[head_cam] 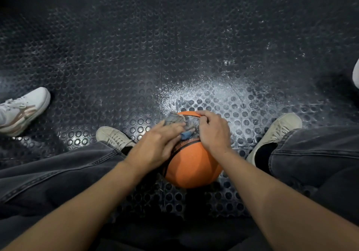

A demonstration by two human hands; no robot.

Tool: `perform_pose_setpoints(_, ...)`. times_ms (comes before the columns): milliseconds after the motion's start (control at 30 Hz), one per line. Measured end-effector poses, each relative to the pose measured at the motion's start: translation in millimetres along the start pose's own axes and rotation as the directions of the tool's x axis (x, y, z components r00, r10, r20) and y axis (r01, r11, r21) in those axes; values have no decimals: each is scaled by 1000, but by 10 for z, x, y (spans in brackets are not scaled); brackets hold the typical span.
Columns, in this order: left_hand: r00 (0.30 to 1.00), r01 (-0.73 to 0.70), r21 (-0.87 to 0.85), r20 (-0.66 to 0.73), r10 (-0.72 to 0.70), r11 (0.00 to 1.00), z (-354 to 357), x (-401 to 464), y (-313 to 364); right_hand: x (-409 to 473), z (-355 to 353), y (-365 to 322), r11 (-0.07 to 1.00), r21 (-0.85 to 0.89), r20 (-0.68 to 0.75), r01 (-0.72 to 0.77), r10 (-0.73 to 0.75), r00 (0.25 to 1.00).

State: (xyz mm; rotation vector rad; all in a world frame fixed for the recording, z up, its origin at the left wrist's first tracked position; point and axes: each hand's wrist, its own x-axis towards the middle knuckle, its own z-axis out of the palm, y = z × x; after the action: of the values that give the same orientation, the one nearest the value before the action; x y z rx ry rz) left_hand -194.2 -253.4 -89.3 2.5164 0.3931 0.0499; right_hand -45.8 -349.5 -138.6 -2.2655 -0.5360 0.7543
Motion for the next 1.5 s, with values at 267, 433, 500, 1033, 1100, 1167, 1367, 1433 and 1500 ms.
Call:
perform_pose_setpoints(267, 980, 160, -6, -121, -160, 987, 35, 39, 180, -25, -2, -38, 1000, 3, -4, -2, 2, 1000)
perform_pose_setpoints(433, 990, -123, 145, 81, 112, 982, -58, -122, -36, -6, 14, 60, 1000, 15, -1, -10, 10, 1000)
perform_pose_setpoints(500, 998, 54, 84, -39, -51, 995, -46, -14, -9, 16, 17, 16, 999, 18, -4, -26, 26, 1000)
perform_pose_setpoints(1033, 965, 210, -154, -127, -230, 966, 80, -67, -97, 16, -34, 13, 999, 41, -18, -34, 34, 999)
perform_pose_setpoints(1100, 848, 433, -263, -204, -488, 862, 109, 210, 0, -26, 50, -73, 999, 13, -65, -50, 51, 997)
perform_pose_setpoints(1167, 874, 406, -223, -190, -448, 886, 143, 232, 89, -49, 65, -105, 996, -1, -110, -94, 93, 989)
perform_pose_setpoints(1367, 988, 101, -58, -113, -107, 993, 150, -252, 12, 49, -14, 19, 998, 25, -29, -59, 60, 998)
perform_pose_setpoints(1433, 884, 393, -175, -200, -424, 903, 110, 86, -63, 9, 42, -33, 999, 2, -48, -40, 40, 998)
perform_pose_setpoints(1500, 772, 590, -200, -144, -619, 782, 51, 334, -83, -48, 94, -79, 998, -11, -101, -56, 54, 993)
